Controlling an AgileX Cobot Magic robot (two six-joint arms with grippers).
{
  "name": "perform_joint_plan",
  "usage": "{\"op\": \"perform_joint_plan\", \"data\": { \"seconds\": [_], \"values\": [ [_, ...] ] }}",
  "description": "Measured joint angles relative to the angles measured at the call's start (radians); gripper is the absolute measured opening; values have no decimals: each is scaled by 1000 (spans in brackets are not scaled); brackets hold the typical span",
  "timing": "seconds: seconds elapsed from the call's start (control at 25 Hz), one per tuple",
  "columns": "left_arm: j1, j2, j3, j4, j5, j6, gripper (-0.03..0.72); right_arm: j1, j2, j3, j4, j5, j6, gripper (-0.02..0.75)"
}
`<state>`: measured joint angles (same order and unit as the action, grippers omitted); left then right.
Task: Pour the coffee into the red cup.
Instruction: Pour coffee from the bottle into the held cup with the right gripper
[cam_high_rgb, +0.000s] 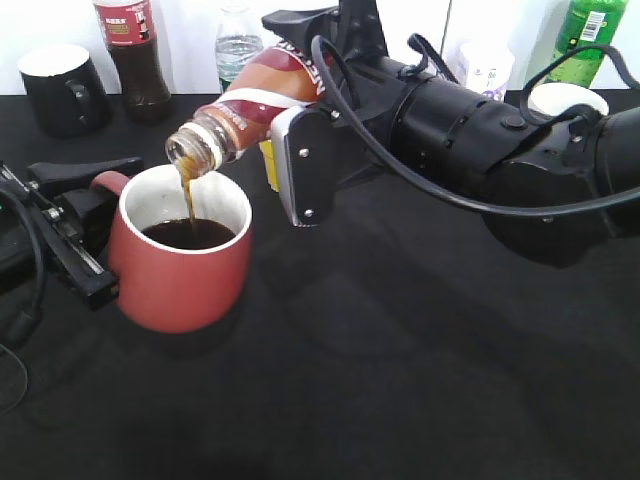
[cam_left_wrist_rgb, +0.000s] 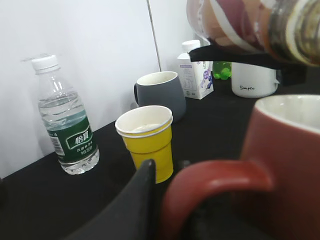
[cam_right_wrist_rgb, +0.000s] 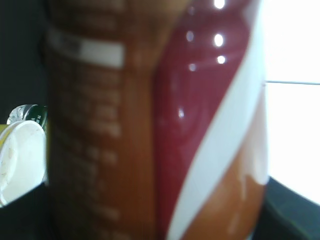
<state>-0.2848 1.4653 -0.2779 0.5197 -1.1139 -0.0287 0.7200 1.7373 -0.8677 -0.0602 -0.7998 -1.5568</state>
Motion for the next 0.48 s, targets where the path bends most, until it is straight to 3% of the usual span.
{"op": "perform_joint_plan", "data": {
  "seconds": [0.48],
  "values": [
    [0,0,0,-54,-22,1,111,0,0,0,0,-1,186,527]
  ]
}}
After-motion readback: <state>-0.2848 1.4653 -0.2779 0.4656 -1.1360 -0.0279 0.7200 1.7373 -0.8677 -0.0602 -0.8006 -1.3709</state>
